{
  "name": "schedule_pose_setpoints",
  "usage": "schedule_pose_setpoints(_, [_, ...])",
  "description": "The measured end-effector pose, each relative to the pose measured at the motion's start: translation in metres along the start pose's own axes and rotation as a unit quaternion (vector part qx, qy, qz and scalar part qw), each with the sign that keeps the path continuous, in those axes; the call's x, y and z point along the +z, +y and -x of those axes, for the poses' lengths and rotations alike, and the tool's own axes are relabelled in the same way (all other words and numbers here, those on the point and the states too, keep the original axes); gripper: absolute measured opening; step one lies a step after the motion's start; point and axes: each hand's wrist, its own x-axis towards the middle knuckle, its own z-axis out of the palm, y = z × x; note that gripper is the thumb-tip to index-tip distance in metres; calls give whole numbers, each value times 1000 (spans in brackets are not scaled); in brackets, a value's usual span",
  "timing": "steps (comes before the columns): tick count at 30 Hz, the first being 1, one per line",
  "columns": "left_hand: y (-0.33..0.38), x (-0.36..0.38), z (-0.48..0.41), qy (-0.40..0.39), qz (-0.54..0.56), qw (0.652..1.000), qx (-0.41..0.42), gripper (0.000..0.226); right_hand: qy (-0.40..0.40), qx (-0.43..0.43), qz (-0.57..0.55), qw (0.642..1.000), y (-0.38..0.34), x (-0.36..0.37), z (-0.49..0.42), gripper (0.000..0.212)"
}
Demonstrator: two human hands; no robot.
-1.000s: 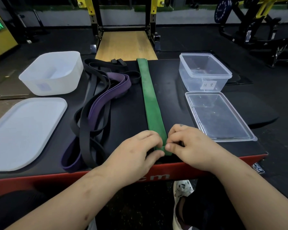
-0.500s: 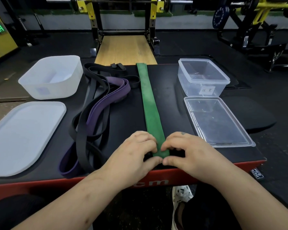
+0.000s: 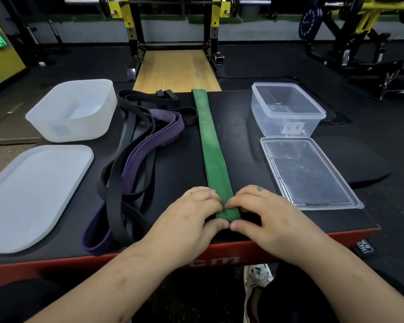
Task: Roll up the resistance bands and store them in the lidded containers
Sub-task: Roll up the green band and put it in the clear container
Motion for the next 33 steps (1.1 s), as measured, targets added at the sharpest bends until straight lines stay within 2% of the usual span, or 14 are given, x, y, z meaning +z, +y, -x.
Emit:
schedule_pose_setpoints(2, [-2, -2, -4, -1, 6, 1000, -9, 46, 6, 12, -5, 1000, -1, 0, 0, 40])
schedule_pose_setpoints(6, [2, -5, -3, 5, -2, 1000, -17, 35, 25, 24, 4, 999, 1, 2, -11, 24])
schedule_pose_setpoints(8, [4, -5, -1, 5, -8, 1000, -21, 39, 25, 28, 5, 999, 4, 1, -14, 23])
schedule_pose_setpoints(14, [1, 1, -7, 19, 8, 999, -24, 30, 46, 26, -20, 998, 6, 4, -8, 29])
schedule_pose_setpoints(19, [5, 1, -8, 21, 7, 999, -23, 28, 59, 14, -33, 998, 7, 4, -10, 21])
schedule_pose_setpoints(24, [8, -1, -1, 27, 19, 999, -28, 24, 45, 8, -69, 997, 8, 4, -6, 28])
schedule_pose_setpoints(29, [7, -1, -4, 22, 10, 999, -36, 21, 30, 13, -59, 998, 11, 2, -12, 22])
schedule_pose_setpoints(33, [1, 2, -6, 54, -11, 998, -17, 31, 22, 14, -68, 997, 12, 2, -18, 15])
